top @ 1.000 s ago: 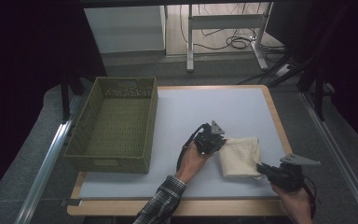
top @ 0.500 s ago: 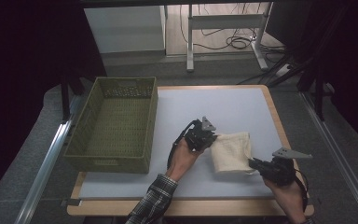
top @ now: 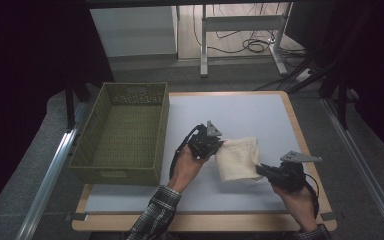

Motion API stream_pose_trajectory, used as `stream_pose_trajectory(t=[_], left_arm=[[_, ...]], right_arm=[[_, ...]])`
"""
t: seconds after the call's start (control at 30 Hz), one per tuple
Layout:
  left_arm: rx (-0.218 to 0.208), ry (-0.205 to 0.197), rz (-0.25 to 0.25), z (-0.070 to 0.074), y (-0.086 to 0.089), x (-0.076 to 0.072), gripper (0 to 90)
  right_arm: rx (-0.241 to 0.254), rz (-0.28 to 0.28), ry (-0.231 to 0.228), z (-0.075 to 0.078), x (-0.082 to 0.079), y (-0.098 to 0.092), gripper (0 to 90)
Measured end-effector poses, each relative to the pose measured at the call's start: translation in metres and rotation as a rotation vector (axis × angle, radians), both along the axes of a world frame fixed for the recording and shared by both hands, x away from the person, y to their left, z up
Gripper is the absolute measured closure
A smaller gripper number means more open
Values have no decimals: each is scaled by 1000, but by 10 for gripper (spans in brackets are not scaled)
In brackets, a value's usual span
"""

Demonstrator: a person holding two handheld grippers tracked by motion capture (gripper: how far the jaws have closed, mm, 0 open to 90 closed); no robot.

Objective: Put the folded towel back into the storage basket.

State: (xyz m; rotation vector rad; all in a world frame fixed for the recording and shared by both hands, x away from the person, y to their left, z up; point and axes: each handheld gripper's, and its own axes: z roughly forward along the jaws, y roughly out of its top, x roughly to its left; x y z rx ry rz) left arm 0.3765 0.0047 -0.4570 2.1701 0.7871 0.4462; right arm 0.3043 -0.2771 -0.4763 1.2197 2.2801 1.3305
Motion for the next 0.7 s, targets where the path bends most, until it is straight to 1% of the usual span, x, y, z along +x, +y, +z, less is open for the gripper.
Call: stream_pose_trajectory(t=[0.33, 0.5, 0.67, 0.7], left_arm=[[17, -6, 23, 11, 14, 0, 822], [30, -23, 37, 20, 22, 1, 822], [52, -42, 55, 31, 34, 2, 822], [47, -46, 61, 34, 37, 2, 822]], right_arm=[[-1, 23, -6, 7, 6, 15, 828], [9, 30, -7, 10, 12, 24, 828], [14, 44, -11, 16, 19, 35, 828], [12, 49, -11, 18, 21, 38, 828]])
